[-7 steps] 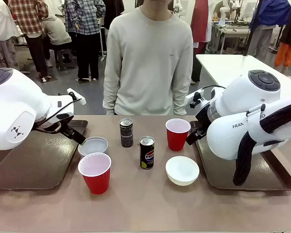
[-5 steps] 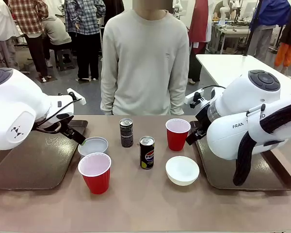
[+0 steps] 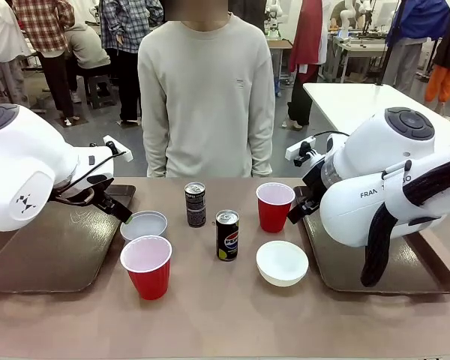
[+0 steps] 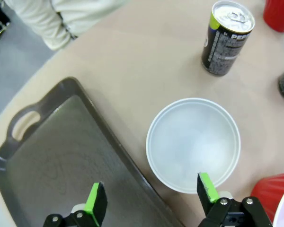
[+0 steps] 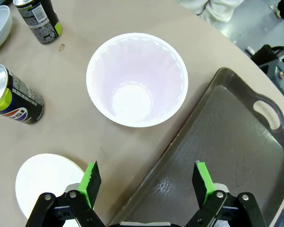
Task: Prepare tableware on both trays.
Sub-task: Pick up a Picnic Bowl from the table and place it on a Handle tray.
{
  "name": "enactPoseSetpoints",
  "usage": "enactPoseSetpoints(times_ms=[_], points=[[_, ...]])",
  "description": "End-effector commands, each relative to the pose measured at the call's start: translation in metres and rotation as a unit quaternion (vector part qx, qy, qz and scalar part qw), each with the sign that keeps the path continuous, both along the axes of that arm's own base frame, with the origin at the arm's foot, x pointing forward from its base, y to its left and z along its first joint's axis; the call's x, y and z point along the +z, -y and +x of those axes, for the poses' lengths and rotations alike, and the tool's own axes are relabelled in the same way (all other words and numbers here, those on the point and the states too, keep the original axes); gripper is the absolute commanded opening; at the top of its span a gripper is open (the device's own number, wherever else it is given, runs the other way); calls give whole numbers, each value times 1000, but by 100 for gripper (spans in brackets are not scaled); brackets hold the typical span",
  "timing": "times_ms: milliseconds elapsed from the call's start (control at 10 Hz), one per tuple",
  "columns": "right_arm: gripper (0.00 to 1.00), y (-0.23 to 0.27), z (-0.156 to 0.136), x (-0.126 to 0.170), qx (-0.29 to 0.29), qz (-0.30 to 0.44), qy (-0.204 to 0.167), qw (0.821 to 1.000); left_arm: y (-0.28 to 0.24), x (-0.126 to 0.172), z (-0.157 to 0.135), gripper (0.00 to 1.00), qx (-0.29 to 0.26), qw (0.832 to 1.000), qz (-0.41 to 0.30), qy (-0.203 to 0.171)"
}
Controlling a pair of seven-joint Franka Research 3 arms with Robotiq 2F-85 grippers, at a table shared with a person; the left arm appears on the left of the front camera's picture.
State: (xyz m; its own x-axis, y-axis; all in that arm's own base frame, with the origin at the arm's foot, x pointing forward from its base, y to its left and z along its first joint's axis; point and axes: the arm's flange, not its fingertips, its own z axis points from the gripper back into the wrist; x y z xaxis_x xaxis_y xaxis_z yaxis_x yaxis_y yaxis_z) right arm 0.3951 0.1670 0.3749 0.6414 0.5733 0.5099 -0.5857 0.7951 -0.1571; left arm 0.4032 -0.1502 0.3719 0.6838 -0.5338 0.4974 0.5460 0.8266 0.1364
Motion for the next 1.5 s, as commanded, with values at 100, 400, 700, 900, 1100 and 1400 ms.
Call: enactPoseSetpoints(times_ms=[100,400,700,900,1100,1400], points=[[100,0,0,0,0,0,0,1000,0,0,0,100,0,1000,0,0],[100,0,0,0,0,0,0,1000,0,0,0,100,0,1000,0,0],[100,-7,-14,19,14,-29,7,999,-14,16,-11,100,10,1000,29,8],[100,14,-64,69,-35,-88,-9,995,-54,69,-43,100,8,999,40,-22],[100,33,-110,81,-40,-121,-101,987,-73,94,-83,100,-84,990,48,-102],[100,44,-173,74,-33,-159,-164,973,-77,86,-139,100,-109,982,82,-128]])
